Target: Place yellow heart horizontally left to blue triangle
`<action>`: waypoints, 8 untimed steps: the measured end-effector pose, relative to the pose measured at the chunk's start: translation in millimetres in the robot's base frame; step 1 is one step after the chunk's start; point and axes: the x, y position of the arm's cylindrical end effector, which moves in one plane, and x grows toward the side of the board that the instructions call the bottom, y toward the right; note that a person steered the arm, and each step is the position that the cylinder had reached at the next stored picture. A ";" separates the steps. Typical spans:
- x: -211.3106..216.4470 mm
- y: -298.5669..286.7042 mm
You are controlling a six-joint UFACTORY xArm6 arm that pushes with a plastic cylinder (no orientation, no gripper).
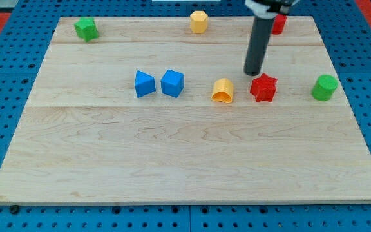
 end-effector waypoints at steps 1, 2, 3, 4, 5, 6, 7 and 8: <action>2.4 -9.2; 6.3 -14.0; 22.9 -55.3; 57.7 -86.2; 72.0 -54.7; 85.3 -19.9; 121.5 -34.1; 116.3 -96.4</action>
